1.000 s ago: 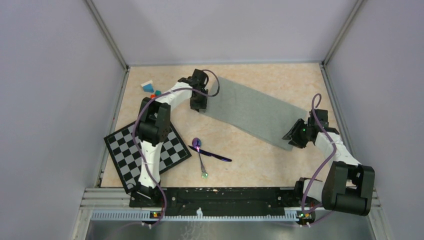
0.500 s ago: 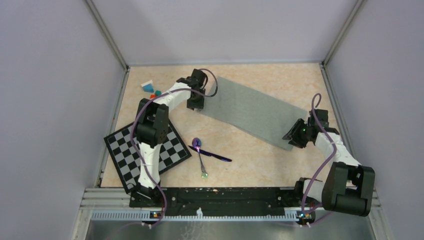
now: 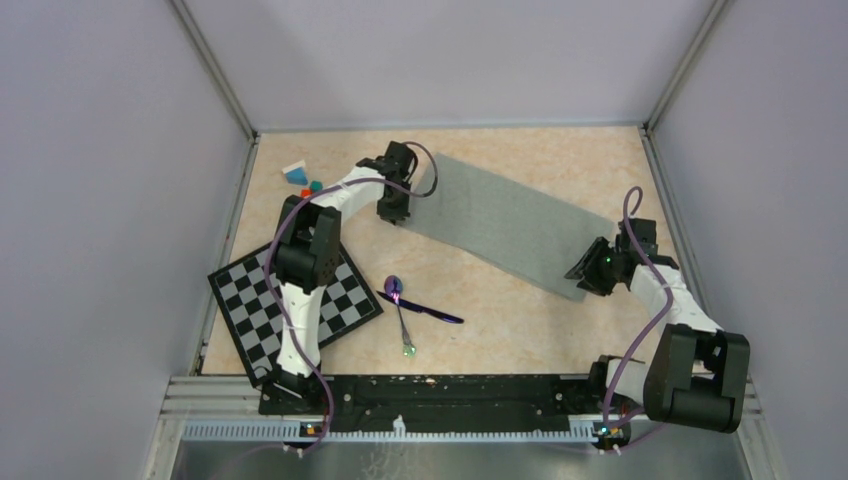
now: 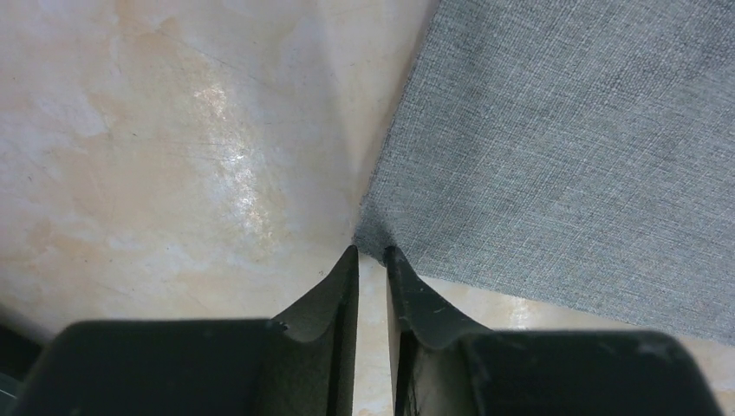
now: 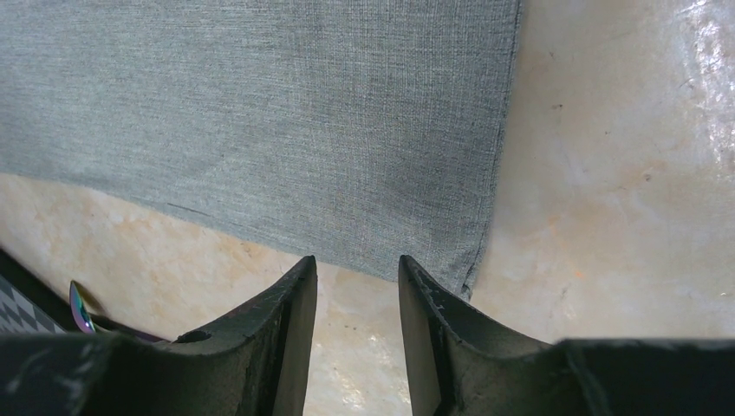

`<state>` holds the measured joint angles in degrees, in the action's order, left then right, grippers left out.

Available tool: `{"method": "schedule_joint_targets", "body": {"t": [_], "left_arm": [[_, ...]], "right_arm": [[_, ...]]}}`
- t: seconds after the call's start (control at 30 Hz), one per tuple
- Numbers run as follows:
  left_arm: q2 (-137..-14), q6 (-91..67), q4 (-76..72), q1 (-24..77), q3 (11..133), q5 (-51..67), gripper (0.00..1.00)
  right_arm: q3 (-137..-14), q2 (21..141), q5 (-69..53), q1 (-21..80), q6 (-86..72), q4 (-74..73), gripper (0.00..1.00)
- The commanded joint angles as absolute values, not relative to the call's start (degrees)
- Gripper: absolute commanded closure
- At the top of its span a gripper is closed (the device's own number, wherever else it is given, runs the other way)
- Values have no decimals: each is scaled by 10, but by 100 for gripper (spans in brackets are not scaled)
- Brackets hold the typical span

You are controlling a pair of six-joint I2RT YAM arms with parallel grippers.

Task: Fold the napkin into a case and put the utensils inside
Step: Smooth out the rectangle-folded napkin at the center of the board.

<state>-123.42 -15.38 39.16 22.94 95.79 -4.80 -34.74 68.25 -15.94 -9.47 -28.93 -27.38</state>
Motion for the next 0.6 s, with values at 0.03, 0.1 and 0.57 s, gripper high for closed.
{"method": "schedule_joint_targets", "body": {"t": [0.03, 0.1, 0.57], "left_arm": [[-1239, -155, 391, 230, 983, -60, 83], [-1236, -153, 394, 230, 995, -51, 88], [-1219, -153, 403, 229, 988, -50, 59]], "right_arm": [[-360, 671, -165, -91, -282, -254, 61], [-359, 671, -164, -91, -281, -253, 61], [-354, 669, -165, -91, -279, -250, 61]]}}
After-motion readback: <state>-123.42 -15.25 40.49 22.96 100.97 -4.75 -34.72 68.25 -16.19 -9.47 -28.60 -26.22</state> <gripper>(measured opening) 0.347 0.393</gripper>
